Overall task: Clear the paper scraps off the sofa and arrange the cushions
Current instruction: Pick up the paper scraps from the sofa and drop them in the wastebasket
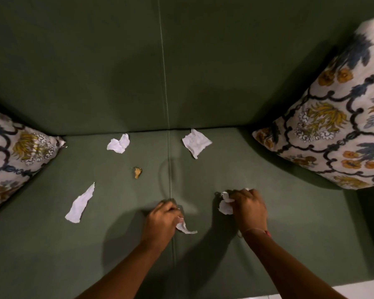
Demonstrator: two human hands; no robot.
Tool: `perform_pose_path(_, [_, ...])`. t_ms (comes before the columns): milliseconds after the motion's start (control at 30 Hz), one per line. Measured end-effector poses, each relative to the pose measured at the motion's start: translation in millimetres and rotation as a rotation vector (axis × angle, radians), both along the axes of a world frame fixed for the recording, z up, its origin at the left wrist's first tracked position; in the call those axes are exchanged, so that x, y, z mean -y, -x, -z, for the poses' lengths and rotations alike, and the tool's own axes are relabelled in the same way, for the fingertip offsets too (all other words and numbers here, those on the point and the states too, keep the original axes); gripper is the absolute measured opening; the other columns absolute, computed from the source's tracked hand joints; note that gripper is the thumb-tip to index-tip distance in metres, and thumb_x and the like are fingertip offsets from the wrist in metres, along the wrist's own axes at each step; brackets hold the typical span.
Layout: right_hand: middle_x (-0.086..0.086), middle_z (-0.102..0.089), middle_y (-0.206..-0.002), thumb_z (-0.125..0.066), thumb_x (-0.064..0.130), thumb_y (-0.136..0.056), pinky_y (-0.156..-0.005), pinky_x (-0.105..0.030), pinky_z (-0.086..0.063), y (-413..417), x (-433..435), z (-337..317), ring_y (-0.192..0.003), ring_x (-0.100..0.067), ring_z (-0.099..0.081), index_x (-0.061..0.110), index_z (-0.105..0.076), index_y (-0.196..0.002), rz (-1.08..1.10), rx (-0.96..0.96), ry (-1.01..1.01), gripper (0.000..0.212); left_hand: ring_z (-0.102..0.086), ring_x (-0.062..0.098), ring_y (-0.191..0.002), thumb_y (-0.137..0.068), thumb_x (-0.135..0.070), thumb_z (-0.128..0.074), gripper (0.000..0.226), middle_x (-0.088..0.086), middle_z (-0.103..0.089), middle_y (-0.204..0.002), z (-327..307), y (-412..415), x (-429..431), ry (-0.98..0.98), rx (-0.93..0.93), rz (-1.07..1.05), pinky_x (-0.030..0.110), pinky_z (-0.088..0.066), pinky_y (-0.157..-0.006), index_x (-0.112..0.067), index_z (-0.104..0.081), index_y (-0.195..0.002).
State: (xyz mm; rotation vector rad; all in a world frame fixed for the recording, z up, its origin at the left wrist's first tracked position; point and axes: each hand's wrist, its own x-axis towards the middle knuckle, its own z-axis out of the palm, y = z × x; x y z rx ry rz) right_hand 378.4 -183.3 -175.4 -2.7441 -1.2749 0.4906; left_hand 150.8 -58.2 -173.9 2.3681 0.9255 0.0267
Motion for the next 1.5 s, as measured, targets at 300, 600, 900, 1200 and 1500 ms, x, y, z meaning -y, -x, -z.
perform_pose_path(300, [-0.003, -0.051, -0.137, -0.070, 0.035, -0.081, -0.104, -0.031, -0.034, -11.3, -166.8, -10.5, -0.128, -0.025, -0.040, 0.023, -0.072, -0.101, 0.113, -0.261, -0.222, 0.023, -0.063, 0.011, -0.081, -0.073, -0.023, -0.071, 0.008, -0.013, -0.067, -0.084, -14.4, 1.1, -49.1, 0.066, 0.000, -0.406, 0.023, -0.045, -0.067, -0.030, -0.073, -0.076])
perform_pose_path(600, [-0.011, -0.064, -0.113, -0.064, 0.025, -0.086, -0.088, -0.032, -0.046, -3.8, -194.9, 16.2, -0.105, -0.025, -0.056, 0.015, -0.067, -0.113, -0.089, -0.058, -0.091, 0.029, -0.063, 0.012, -0.083, -0.075, -0.025, -0.069, 0.008, -0.014, -0.069, -0.086, 3.2, 26.0, -41.7, 0.083, -0.012, -0.507, 0.019, -0.042, -0.068, -0.031, -0.073, -0.078])
perform_pose_path(900, [-0.004, -0.075, -0.089, -0.080, 0.030, -0.071, -0.077, -0.025, -0.046, 54.0, -168.3, -18.0, -0.083, -0.019, -0.067, 0.017, -0.076, -0.094, 0.368, -0.471, -0.330, 0.026, -0.068, 0.013, -0.091, -0.079, -0.038, -0.063, 0.018, -0.011, -0.076, -0.100, -28.9, 67.0, -45.3, 0.166, -0.030, -0.620, 0.030, -0.053, -0.075, -0.041, -0.074, -0.093])
perform_pose_path(1200, [-0.001, -0.076, -0.091, -0.082, 0.024, -0.068, -0.080, -0.028, -0.050, 257.8, -137.9, -29.8, -0.081, -0.014, -0.069, 0.017, -0.076, -0.096, 0.426, -0.769, -0.313, 0.030, -0.071, 0.020, -0.079, -0.073, -0.048, -0.070, 0.030, -0.002, -0.077, -0.090, -59.4, 237.0, -43.1, 0.142, 0.063, -0.937, 0.026, -0.050, -0.067, -0.036, -0.074, -0.100])
perform_pose_path(1500, [-0.002, -0.078, -0.078, -0.082, 0.026, -0.068, -0.073, -0.028, -0.054, 540.2, -109.6, -20.0, -0.068, -0.010, -0.067, 0.018, -0.079, -0.083, 0.127, -0.923, -0.006, 0.017, -0.071, 0.018, -0.074, -0.079, -0.032, -0.073, 0.012, -0.002, -0.077, -0.079, -44.7, 500.2, 21.8, 0.186, -0.169, -1.312, 0.020, -0.047, -0.065, -0.027, -0.077, -0.090])
